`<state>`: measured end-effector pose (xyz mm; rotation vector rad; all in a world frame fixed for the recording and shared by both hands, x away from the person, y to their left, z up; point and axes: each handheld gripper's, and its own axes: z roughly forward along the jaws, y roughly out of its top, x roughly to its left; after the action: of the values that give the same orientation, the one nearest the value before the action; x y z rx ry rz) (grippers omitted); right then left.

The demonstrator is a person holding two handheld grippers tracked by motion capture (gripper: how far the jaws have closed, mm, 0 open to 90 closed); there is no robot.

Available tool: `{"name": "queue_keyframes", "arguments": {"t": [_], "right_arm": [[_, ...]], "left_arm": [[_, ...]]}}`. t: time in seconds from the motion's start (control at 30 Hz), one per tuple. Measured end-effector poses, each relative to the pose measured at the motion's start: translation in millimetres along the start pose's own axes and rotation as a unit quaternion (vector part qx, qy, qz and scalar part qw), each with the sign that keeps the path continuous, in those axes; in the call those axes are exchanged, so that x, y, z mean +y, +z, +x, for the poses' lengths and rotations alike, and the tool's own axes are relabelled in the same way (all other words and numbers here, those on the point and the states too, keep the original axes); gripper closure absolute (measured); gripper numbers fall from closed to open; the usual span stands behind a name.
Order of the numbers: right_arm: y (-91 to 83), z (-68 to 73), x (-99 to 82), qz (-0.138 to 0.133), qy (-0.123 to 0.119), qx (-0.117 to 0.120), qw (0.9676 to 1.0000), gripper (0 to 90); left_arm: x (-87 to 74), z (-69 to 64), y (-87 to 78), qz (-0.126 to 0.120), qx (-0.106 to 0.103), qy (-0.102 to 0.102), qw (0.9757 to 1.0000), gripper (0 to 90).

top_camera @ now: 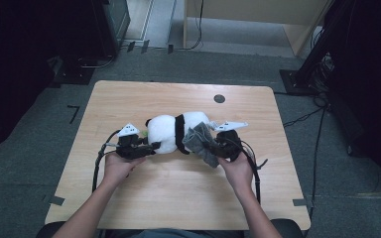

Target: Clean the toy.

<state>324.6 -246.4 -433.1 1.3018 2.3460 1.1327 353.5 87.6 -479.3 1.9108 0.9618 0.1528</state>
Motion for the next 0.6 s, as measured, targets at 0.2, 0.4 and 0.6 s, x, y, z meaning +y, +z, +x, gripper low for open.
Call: {"name": "queue_keyframes", "arguments": {"t": [0.2, 0.4, 0.6], "right_arm": [[-6.2, -17.7, -4.8, -0.001, 0.020, -0.039, 0.9991, 77.5], [-15.7, -35.7, -8.5, -0.010, 0.052, -0.071, 0.9961, 77.5], [-30.8, -40.6, -8.7, -0.049, 0.071, -0.056, 0.9948, 77.6]], "left_arm": [[-0.2, 0.5, -0.1, 0.001, -0.002, -0.004, 1.0000, 57.2], [-0.2, 1.2, -0.5, 0.001, 0.000, -0.005, 1.0000, 57.2], [-0.3, 1.4, -0.4, 0.001, 0.000, -0.004, 1.0000, 56.9]]}}
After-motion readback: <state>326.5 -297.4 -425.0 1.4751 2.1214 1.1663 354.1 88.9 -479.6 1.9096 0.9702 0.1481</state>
